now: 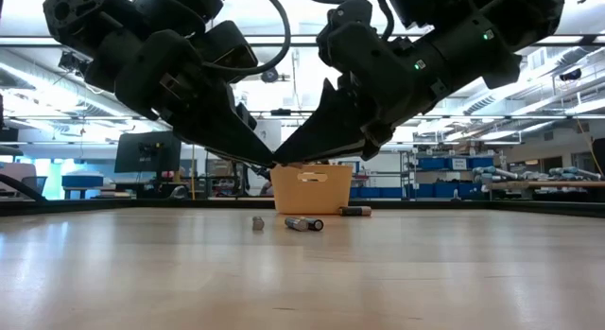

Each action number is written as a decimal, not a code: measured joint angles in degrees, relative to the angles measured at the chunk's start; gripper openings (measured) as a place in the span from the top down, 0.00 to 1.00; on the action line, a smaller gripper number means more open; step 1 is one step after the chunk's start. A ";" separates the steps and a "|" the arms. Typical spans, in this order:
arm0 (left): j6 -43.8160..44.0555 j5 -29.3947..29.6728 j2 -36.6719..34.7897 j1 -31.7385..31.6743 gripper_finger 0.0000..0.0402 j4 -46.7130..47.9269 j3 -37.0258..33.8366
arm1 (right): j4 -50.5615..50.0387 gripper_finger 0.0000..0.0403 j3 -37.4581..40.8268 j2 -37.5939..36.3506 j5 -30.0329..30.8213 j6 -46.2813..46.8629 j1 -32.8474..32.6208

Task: Sort batteries
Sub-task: Put the small black battery into the orange bin

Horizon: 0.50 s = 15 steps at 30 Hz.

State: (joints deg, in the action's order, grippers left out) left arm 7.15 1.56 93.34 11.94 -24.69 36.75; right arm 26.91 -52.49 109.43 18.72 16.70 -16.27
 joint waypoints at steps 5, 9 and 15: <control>-1.15 0.00 0.00 0.00 0.91 0.02 0.00 | 0.05 0.89 0.02 0.00 0.32 -0.14 -0.24; -2.66 0.00 0.00 0.00 0.91 0.94 0.46 | 0.10 0.88 0.02 0.00 0.35 -0.14 -0.24; -6.97 -1.03 -0.64 0.09 0.91 13.38 6.14 | 2.06 0.78 -0.22 -0.11 0.58 -0.99 -0.63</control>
State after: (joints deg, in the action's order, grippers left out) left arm 0.18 0.54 92.70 12.04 -11.31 42.89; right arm 28.96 -52.71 109.32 19.30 15.71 -16.91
